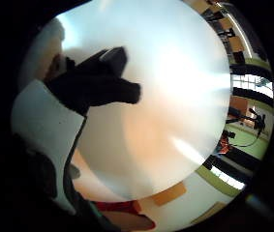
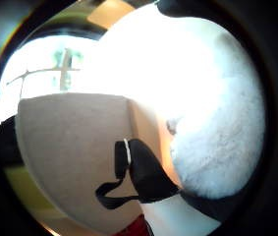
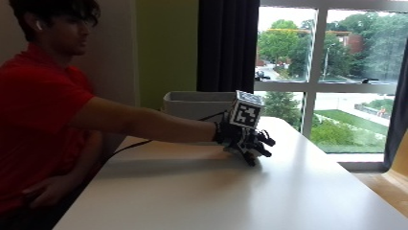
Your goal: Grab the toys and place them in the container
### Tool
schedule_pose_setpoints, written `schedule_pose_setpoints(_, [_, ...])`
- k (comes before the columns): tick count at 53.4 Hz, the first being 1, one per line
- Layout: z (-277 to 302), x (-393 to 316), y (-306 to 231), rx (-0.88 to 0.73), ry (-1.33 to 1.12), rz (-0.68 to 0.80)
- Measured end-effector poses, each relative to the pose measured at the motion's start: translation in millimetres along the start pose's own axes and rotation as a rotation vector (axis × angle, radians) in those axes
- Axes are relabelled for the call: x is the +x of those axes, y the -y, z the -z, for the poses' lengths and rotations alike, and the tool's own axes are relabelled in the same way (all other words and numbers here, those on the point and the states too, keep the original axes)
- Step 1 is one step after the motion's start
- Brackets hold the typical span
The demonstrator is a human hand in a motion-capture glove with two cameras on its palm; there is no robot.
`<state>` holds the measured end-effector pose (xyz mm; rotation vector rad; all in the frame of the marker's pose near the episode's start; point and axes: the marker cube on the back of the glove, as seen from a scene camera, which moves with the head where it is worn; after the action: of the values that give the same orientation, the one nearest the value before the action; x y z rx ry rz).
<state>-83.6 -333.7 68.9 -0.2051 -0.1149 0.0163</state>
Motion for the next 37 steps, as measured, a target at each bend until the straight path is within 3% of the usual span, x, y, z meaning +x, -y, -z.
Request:
schedule_pose_setpoints(7, [-8.1,-1.8,-0.4,-0.065,-0.151,0.012])
schedule_pose_setpoints(22, [-3.9,-4.9,2.8,-0.128,-0.24,0.004])
schedule_pose_setpoints(30, [-0.1,-3.9,-0.4,-0.101,-0.285,0.031])
schedule_pose_setpoints(37, [-3.3,-6.8,-3.0,0.018,-0.272,0.027])
